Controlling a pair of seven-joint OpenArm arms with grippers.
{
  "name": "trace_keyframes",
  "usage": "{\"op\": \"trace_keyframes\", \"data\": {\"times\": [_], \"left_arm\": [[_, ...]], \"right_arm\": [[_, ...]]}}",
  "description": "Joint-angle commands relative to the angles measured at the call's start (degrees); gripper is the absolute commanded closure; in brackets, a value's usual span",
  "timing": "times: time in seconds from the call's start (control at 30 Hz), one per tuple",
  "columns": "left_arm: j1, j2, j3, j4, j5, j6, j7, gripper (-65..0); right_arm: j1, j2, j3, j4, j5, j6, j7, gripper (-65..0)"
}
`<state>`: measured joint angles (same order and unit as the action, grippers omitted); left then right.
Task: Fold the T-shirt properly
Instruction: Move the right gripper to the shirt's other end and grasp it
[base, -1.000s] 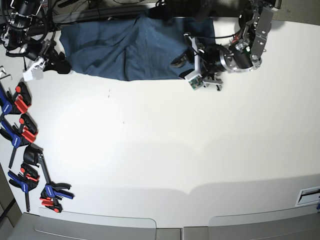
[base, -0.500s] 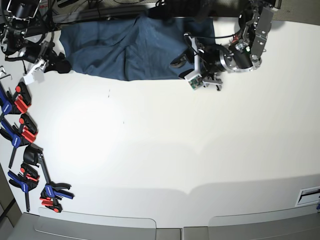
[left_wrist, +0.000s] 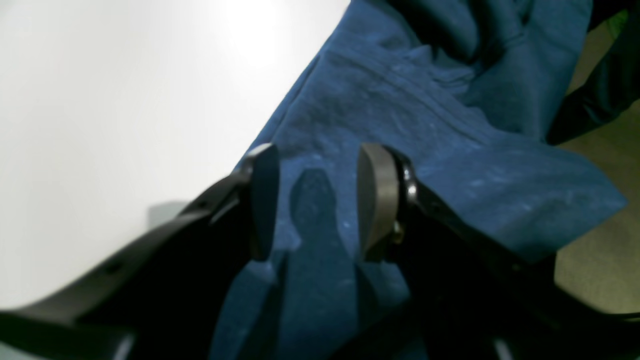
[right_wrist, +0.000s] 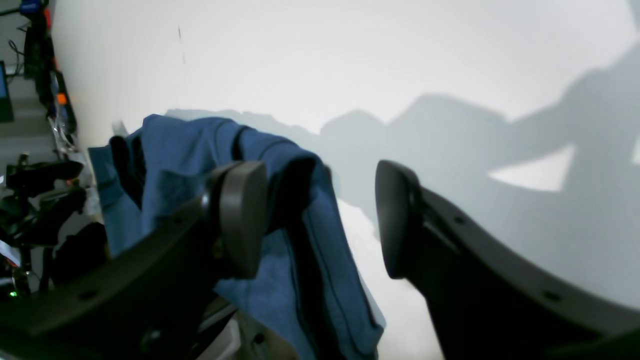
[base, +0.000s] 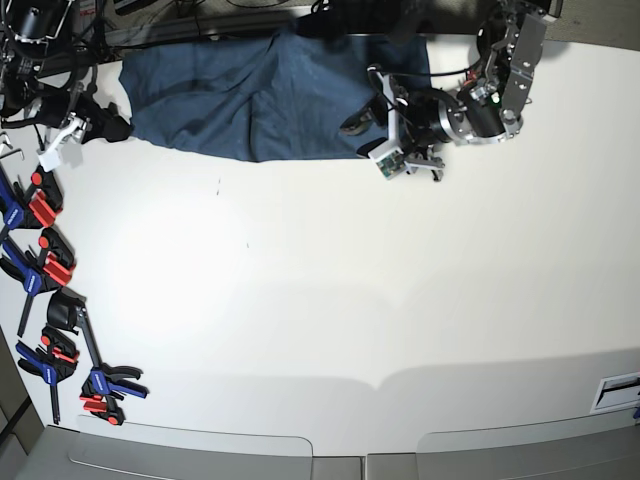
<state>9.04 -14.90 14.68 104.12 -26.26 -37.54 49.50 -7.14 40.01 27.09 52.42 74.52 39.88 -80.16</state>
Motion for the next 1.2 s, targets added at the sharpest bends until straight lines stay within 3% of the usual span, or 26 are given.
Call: {"op": "trace_keyframes", "data": {"times": [0.0,0.23,0.5,0.87,1.17], "left_arm": [[-0.48,0.09,-0.07,0.85,-1.20,0.02,-1.42,-23.7],[-0.48,0.09,-0.07,0.85,-1.20,0.02,-1.44,-23.7],[-0.50,0.09,-0.07,0.85,-1.20,0.02,-1.46,-23.7],[-0.48,0.09,-0.07,0.85,-1.20,0.02,-1.42,-23.7],[-0.48,0.09,-0.07,0.85,-1.18,0.02,-1.40,-23.7]], "right_arm": [[0.44,1.73,0.28,0.74,0.24,0.12,0.16,-33.2],[0.42,1.70,0.24,0.72,5.38,0.12,0.16,-33.1],[0.31,1.22,0.20,0.72,5.40,0.12,0.16,-33.1],[0.28,-2.75,0.09,0.72,5.42,0.12,0.16,-33.1],[0.31,-3.02,-8.22,0.72,5.40,0.12,0.16,-33.1]]}}
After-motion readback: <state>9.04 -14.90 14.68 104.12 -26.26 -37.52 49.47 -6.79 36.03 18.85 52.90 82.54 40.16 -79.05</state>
